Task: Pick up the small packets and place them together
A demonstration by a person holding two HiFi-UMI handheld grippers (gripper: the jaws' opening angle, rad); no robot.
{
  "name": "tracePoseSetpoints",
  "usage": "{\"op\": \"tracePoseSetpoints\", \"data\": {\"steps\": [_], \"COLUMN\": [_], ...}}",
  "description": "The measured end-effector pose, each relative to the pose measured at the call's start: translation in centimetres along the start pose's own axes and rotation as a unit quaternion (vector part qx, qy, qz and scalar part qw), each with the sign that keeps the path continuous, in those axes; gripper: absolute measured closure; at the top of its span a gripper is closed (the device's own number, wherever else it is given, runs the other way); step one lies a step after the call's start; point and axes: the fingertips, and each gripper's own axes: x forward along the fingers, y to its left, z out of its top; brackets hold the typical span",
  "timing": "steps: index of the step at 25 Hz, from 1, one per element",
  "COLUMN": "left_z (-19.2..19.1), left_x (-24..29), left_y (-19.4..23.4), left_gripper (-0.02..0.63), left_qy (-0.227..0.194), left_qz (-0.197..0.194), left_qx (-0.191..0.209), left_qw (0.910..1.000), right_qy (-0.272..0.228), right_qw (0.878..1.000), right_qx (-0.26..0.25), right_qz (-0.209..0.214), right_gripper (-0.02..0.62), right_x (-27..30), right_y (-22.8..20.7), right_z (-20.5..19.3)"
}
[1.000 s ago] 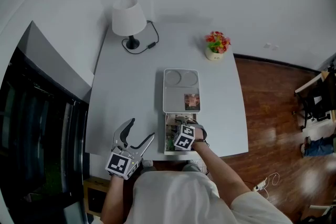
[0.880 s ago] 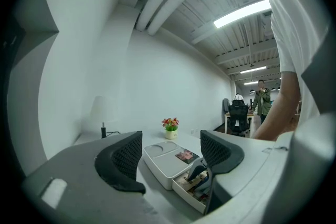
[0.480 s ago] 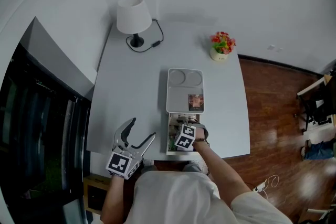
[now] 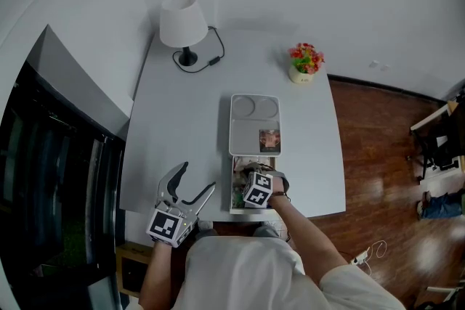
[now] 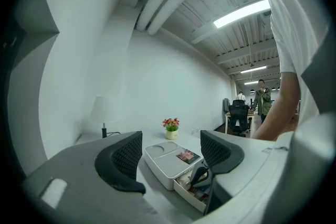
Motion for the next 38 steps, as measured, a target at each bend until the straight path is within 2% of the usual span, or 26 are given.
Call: {"op": "tracePoseSetpoints", "data": {"steps": [10, 19, 25, 31, 38], "left_z": [-0.1, 0.2, 0.5, 0.6, 0.9], "left_x": [0.3, 1.2, 1.5, 1.6, 1.4], "left_y": [-0.3, -0.7, -0.7, -0.7, -0.4], "left_gripper": [0.265, 0.264, 0.265, 0.264, 0.264], "left_qy": [0.0, -0.004, -0.008, -0.008, -0.007], "left_qz": [-0.004, -0.014, -0.017, -0.018, -0.013], "left_qx": [-0.001, 0.001, -0.001, 0.005, 0.007], "left_qw": [1.0, 0.9999, 0.9998, 0.9998, 0.9999], "right_qy": [-0.079, -0.132, -0.163, -0.177, -0.164], "right_qw": [0.996, 0.99, 0.984, 0.979, 0.979], "right_qx": [0.04, 0.027, 0.021, 0.004, -0.043], "right_qz": [-0.006, -0.035, -0.072, -0.101, -0.117], "right_gripper": [0.575, 0.575, 0.575, 0.575, 0.577], "right_x": [-5.6, -11.1, -13.9, -13.6, -9.8], "right_y": [0.0, -0.4, -3.0, -6.8, -9.5], "right_z": [2.0, 3.6, 5.7, 7.5, 8.0]}}
